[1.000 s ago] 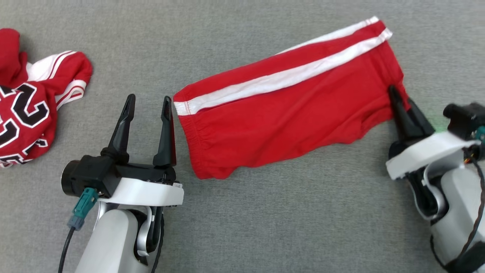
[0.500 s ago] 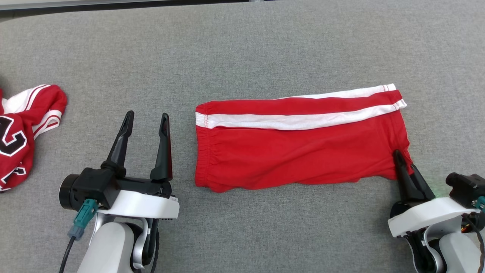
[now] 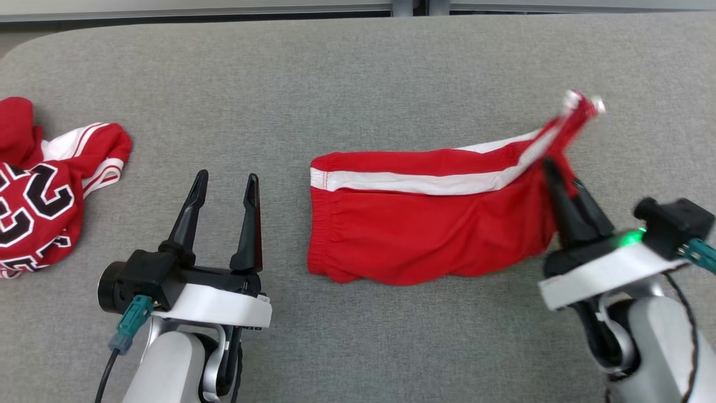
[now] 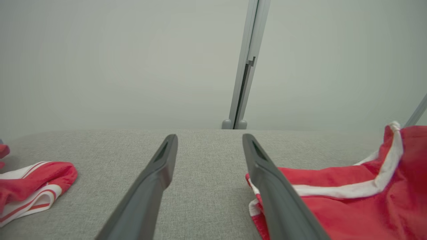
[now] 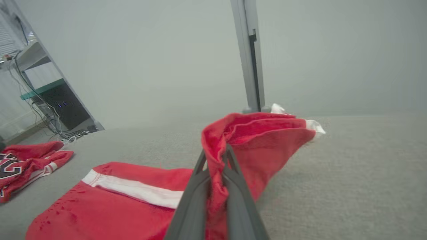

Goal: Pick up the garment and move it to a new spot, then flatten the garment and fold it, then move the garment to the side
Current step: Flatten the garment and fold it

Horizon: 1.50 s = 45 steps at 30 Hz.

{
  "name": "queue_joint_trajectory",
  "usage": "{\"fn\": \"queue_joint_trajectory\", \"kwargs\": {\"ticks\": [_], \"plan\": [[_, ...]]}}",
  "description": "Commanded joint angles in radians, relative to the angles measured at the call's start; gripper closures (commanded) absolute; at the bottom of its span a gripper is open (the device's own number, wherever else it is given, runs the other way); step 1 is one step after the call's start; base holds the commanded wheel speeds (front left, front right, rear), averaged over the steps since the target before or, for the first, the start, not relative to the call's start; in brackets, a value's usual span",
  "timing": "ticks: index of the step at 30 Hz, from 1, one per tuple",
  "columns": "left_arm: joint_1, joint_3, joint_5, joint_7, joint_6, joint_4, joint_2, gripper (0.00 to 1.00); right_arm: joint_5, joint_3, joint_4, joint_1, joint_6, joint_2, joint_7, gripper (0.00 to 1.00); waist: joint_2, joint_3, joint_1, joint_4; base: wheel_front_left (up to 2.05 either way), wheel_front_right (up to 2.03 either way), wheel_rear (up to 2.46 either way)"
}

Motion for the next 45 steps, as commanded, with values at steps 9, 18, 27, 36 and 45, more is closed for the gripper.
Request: {"fn": "queue_joint_trajectory", "kwargs": {"ticks": [9, 18, 27, 36, 45], "plan": [[0.008, -0.019, -0.019, -0.008, 0.007, 0.01, -0.009, 0.0, 0.022, 0.276, -0.075, -0.093, 0.0, 0.092, 0.118, 1.0, 0.0, -0.01, 0.0, 0.065, 0.0, 0.0, 0.0], [0.0, -0.031, -0.031, -0.013, 0.01, 0.033, -0.015, 0.0, 0.079, 0.45, 0.074, -0.089, 0.0, 0.089, 0.085, 0.52, 0.0, 0.012, 0.0, 0.089, 0.0, 0.0, 0.0], [-0.013, -0.008, -0.01, -0.014, 0.015, 0.04, -0.006, 0.0, 0.067, 0.409, -0.012, -0.113, 0.0, 0.042, -0.099, 0.0, 0.0, 0.0, 0.0, 0.04, 0.0, 0.0, 0.0], [0.01, 0.018, 0.006, -0.013, 0.029, 0.049, 0.026, 0.0, -0.035, 0.016, -0.047, 0.023, 0.0, 0.01, -0.134, 0.0, 0.0, -0.037, 0.0, -0.018, 0.0, 0.0, 0.0], [0.062, 0.042, 0.007, -0.013, 0.05, 0.049, 0.061, 0.0, -0.1, -0.184, -0.072, 0.173, 0.0, 0.017, -0.097, 0.0, 0.0, -0.096, 0.0, -0.056, 0.0, 0.0, 0.0]]}}
